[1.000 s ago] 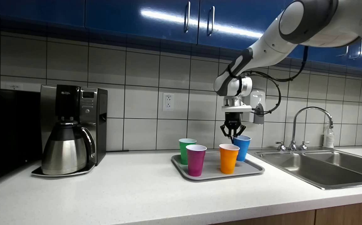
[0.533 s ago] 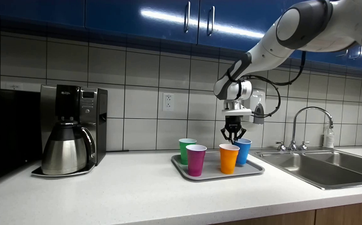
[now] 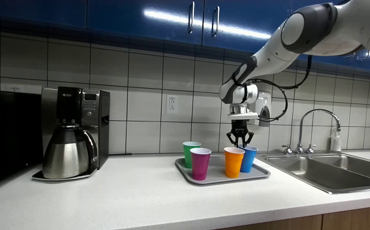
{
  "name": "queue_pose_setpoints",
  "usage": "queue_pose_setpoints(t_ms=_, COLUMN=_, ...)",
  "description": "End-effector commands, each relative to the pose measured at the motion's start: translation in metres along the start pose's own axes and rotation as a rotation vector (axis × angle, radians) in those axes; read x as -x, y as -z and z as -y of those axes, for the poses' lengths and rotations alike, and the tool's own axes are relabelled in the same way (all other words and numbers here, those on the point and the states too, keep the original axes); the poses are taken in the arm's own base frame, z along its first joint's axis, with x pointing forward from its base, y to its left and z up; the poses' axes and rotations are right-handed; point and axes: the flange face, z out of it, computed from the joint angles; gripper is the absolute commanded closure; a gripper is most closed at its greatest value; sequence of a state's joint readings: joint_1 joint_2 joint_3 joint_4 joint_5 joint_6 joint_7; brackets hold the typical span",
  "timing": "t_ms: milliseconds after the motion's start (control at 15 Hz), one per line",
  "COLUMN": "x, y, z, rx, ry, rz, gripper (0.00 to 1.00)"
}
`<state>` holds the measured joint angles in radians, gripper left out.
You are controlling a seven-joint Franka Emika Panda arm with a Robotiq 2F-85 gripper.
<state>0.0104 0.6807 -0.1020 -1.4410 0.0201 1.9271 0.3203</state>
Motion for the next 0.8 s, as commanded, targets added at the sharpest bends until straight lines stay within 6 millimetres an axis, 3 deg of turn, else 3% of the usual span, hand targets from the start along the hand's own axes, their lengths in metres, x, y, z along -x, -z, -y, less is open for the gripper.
queue_pose_setpoints(t_ms=0, x=-0.003, y=0.010, z=-0.007, rx=0.017, ry=-0.025, rz=0.020, gripper=0.38)
queue_pose_setpoints(t_ms=333, x=-0.001, y=0.016, z=-0.009, rx=0.026, ry=-0.022, rz=0.009, gripper=0.02)
queue_pose_setpoints(t_ms=733, x=0.009, y=0.032, z=0.001, rx=0.013, ry=-0.004, rz=-0.014, gripper=0.00)
